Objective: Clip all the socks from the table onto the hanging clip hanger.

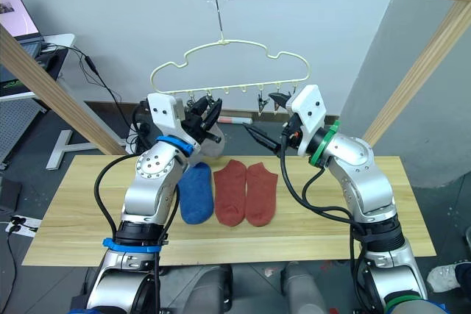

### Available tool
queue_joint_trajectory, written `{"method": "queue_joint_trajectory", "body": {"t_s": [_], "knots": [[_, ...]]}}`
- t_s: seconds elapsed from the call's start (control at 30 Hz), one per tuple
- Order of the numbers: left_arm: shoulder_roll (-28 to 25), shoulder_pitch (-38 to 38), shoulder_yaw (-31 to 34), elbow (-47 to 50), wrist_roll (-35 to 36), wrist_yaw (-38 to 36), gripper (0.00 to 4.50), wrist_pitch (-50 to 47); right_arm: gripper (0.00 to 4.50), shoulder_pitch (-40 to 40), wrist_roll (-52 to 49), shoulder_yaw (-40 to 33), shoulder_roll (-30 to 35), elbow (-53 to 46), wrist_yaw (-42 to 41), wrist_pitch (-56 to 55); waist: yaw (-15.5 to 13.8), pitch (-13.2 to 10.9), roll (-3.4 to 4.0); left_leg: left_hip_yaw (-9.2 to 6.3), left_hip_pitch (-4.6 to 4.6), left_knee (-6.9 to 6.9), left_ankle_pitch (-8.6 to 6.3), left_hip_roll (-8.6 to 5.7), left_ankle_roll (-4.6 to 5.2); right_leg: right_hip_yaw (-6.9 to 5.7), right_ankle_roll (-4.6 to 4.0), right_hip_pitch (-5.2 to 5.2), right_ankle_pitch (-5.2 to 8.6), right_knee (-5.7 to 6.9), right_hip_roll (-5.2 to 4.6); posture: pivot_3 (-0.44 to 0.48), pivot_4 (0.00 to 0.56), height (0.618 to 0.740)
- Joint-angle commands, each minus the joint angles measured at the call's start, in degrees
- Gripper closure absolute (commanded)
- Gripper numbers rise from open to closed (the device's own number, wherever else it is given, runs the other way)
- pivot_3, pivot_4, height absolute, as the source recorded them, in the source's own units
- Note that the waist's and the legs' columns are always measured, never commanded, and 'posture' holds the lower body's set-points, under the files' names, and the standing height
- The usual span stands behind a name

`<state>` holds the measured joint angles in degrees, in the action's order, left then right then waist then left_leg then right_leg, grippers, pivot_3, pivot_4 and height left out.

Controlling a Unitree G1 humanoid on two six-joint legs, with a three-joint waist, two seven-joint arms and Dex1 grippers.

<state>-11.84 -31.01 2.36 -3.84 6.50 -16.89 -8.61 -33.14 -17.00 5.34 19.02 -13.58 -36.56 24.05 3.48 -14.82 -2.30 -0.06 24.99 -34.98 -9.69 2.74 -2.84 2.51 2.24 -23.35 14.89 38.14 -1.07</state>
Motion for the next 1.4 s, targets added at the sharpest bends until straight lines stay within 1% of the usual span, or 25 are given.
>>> {"method": "queue_joint_trajectory", "body": {"t_s": [0.03, 1.17, 1.2, 1.23, 1.3, 1.4], "knots": [[0.06, 0.12, 0.43, 2.01, 0.65, 0.14, 3.25, 0.23, 0.0, -0.73, -0.48, -0.96, 0.21, -1.35, -0.08, -1.53, -0.01, 0.0, 0.0, 0.0, 0.0, 0.0, 0.0, 0.0, 0.0, 0.0, 0.0, 0.0, 0.0, 0.0, 0.0, -0.121, 0.238, 0.74], [-0.21, -0.49, -0.07, 1.51, 0.03, -0.44, 3.25, 0.8, 0.0, -0.84, -0.39, -1.12, 0.4, -1.51, 0.27, -1.43, 0.0, 0.0, 0.0, 0.0, 0.0, 0.0, 0.0, 0.0, 0.0, 0.0, 0.0, 0.0, 0.0, 0.0, 0.0, -0.126, 0.241, 0.74], [-0.22, -0.52, -0.06, 1.48, -0.01, -0.42, 2.89, 0.84, 0.0, -0.85, -0.39, -1.13, 0.4, -1.5, 0.27, -1.45, 0.0, 0.0, 0.0, 0.0, 0.0, 0.0, 0.0, 0.0, 0.0, 0.0, 0.0, 0.0, 0.0, 0.0, 0.0, -0.126, 0.241, 0.74], [-0.26, -0.56, -0.04, 1.42, -0.13, -0.3, 2.73, 0.88, 0.0, -0.85, -0.37, -1.14, 0.4, -1.48, 0.28, -1.48, 0.0, 0.0, 0.0, 0.0, 0.0, 0.0, 0.0, 0.0, 0.0, 0.0, 0.0, 0.0, 0.0, 0.0, 0.0, -0.126, 0.241, 0.74], [-0.3, -0.66, -0.01, 1.29, -0.25, -0.19, 2.12, 0.93, 0.0, -0.87, -0.37, -1.14, 0.4, -1.47, 0.29, -1.47, 0.0, 0.0, 0.0, 0.0, 0.0, 0.0, 0.0, 0.0, 0.0, 0.0, 0.0, 0.0, 0.0, 0.0, 0.0, -0.126, 0.241, 0.74], [-0.31, -0.69, -0.02, 1.29, -0.3, -0.13, 2.12, 0.91, 0.0, -0.92, -0.39, -1.13, 0.39, -1.53, 0.31, -1.4, 0.0, 0.0, 0.0, 0.0, 0.0, 0.0, 0.0, 0.0, 0.0, 0.0, 0.0, 0.0, 0.0, 0.0, 0.0, -0.126, 0.241, 0.74]]}}
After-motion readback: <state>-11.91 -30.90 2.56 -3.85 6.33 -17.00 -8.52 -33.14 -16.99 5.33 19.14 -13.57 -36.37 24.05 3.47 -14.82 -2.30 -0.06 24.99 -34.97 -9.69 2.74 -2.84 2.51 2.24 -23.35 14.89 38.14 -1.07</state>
